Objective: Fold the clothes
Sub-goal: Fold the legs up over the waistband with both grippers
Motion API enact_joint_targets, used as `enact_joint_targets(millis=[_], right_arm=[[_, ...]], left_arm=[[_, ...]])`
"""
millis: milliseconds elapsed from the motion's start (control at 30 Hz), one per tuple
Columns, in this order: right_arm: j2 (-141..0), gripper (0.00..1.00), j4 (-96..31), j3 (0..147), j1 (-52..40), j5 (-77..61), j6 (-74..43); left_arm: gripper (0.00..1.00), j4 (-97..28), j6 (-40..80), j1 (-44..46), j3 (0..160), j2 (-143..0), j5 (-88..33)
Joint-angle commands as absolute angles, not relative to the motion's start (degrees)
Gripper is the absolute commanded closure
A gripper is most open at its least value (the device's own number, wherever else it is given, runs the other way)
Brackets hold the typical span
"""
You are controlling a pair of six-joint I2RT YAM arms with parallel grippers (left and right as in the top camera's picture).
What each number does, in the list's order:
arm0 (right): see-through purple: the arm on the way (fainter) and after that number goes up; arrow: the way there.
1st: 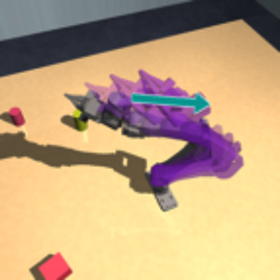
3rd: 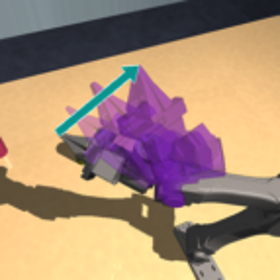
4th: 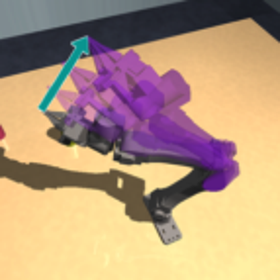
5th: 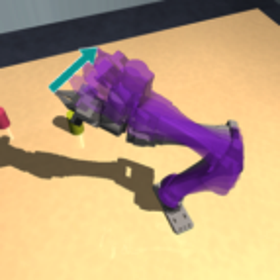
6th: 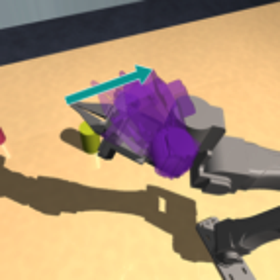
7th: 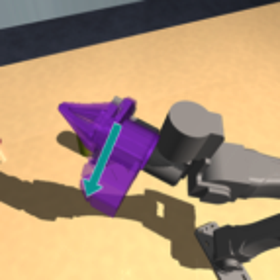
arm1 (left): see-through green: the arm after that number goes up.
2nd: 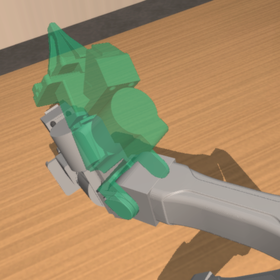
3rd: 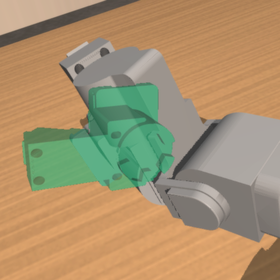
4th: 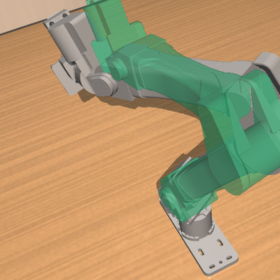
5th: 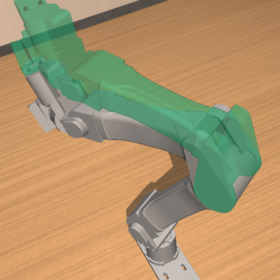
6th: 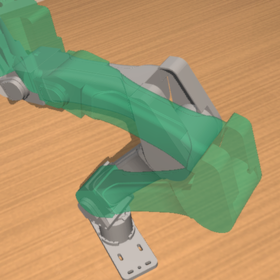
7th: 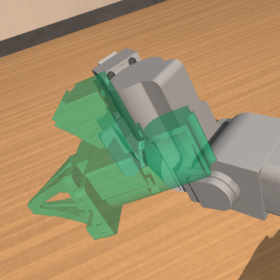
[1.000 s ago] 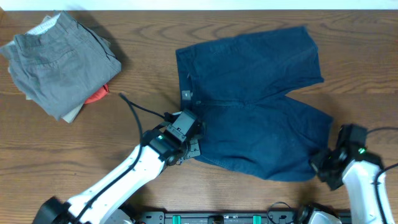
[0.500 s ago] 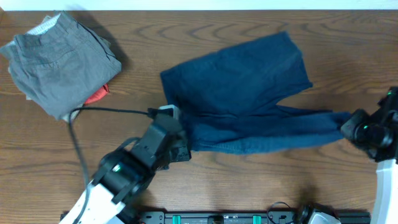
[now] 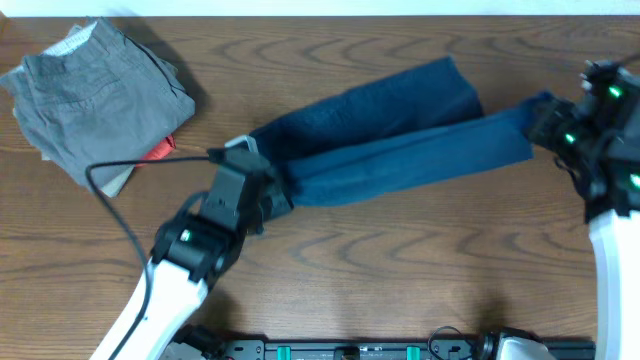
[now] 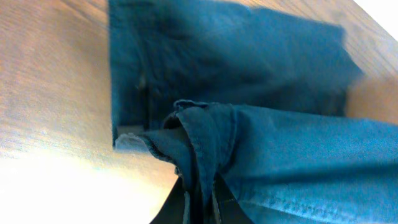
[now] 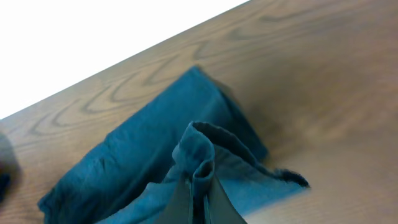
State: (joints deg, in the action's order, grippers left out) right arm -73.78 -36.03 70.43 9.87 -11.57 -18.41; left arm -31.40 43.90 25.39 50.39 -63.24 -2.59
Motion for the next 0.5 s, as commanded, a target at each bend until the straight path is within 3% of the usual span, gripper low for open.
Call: enact_joint_targets(millis=[0, 467], right_arm=[[-79.66, 0.99, -31.79, 71.53, 7.77, -7.55, -17.10], [-105.91, 0.99, 1.04, 71.53, -0.08, -7.60, -22.63]], left_arm=[[0.94, -29.36, 44.45, 20.03, 51.18, -68.58, 2.61], [0.93, -0.84, 44.40, 11.25, 51.18, -92.09, 2.61]])
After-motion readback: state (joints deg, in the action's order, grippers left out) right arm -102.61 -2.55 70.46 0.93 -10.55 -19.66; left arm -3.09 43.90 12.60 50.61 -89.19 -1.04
